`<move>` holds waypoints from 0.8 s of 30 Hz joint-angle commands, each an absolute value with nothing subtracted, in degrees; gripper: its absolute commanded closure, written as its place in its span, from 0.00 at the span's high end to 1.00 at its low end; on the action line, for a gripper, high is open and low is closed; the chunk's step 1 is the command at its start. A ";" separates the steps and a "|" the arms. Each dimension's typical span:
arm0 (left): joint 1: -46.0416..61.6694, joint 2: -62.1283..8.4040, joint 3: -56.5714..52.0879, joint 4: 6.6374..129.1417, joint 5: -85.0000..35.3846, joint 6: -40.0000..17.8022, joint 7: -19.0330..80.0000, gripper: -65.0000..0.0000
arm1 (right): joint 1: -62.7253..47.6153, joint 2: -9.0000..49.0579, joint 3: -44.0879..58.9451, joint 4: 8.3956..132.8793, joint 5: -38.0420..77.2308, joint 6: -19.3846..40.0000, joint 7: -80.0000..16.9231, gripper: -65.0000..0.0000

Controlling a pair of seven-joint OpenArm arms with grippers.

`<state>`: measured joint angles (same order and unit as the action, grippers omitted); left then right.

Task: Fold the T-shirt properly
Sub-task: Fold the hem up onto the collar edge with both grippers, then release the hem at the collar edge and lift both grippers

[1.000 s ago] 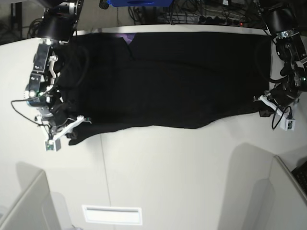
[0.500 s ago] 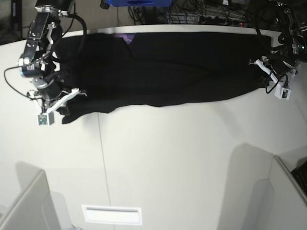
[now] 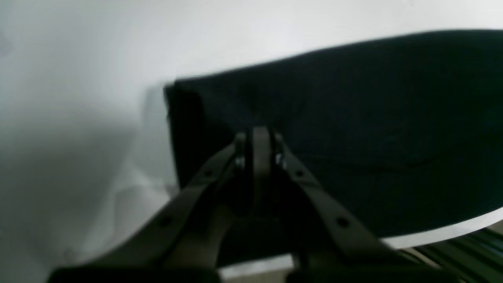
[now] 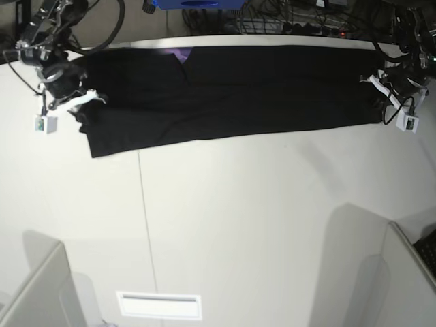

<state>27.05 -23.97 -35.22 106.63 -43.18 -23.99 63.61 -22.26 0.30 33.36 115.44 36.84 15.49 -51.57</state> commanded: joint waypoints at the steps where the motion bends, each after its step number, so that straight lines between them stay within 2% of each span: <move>1: 27.03 -25.01 -35.74 108.18 -44.00 -24.04 62.64 0.00 | -22.37 1.01 34.86 116.53 40.57 15.87 -50.15 0.00; 9: 26.59 -25.01 -35.82 109.49 -44.00 -24.04 62.55 0.00 | -27.47 6.29 37.32 116.53 60.09 15.96 -50.15 0.00; 15: 27.12 -24.57 -38.20 110.55 -44.09 -24.48 62.64 0.00 | -30.46 6.29 37.32 116.44 60.97 15.96 -50.42 0.00; 19: 28.53 -24.66 -39.52 110.46 -44.09 -30.46 63.78 0.00 | -32.84 6.20 37.32 116.35 61.05 15.96 -50.33 0.00; 24: 30.64 -24.48 -40.75 110.46 -44.00 -31.25 64.48 0.00 | -34.86 6.20 37.32 116.35 61.32 15.96 -50.15 0.00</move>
<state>30.39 -23.53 -40.10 109.60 -43.18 -31.35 65.32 -34.37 5.63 37.01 115.44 60.16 15.59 -50.98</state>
